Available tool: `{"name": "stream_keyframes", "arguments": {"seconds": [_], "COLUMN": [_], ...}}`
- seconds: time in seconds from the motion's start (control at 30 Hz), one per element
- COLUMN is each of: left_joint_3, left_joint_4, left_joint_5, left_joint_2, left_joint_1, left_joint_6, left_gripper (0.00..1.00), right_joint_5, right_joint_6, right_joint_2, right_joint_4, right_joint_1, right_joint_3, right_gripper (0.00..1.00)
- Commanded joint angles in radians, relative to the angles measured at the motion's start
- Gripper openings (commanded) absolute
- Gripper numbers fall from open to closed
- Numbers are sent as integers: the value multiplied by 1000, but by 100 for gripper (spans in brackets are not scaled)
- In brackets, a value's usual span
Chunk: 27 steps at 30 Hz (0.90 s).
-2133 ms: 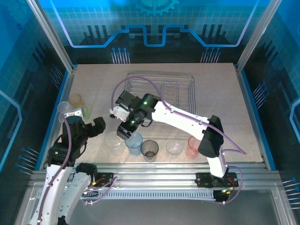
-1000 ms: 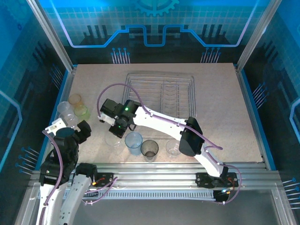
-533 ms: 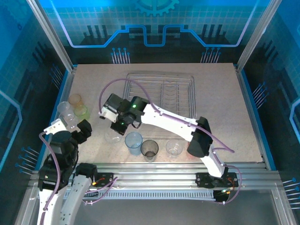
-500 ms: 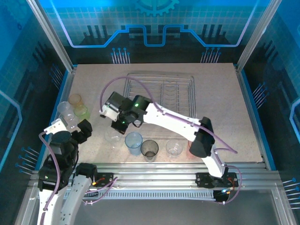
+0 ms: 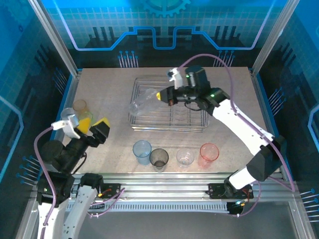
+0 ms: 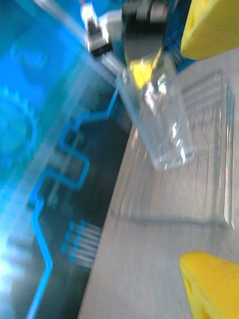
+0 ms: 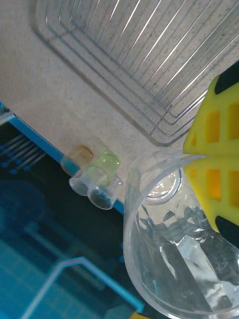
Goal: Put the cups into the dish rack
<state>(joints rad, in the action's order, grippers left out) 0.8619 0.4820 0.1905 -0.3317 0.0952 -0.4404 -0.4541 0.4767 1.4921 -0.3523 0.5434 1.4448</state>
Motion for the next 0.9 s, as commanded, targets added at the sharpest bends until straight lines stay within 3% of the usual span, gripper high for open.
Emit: {"name": "stream_keyframes", "arguments": {"seconds": [0.0,0.1,0.37,0.53,0.7,0.87], "left_joint_3": [23,42,110,104,117,124], "left_joint_4": [-249,-370,-512,-666,-710,-723], "left_joint_5": [366,506,630,669,699,687], "left_joint_2": [-135,-253,-488,-558,-618,-658], "left_joint_1": [6,8,14,41,97,115], "left_joint_6": [-96,-169,-257,-342,-329,-329], "left_gripper": [99,100,99,99,99,100], "right_joint_5": [-165,-219,-327,-349,-371,-392], "right_joint_6": [193,291,515,543,602,572], "right_joint_2": [-98,-157,-233,-244,-231,-211], "right_joint_4": [277,411,773,809,897,851], "right_joint_1": [-68,-144,-249,-244,-222,-170], "right_joint_3": [-99,-195,-347,-342,-348,-314], "right_gripper": [0,0,0,0,0,0]}}
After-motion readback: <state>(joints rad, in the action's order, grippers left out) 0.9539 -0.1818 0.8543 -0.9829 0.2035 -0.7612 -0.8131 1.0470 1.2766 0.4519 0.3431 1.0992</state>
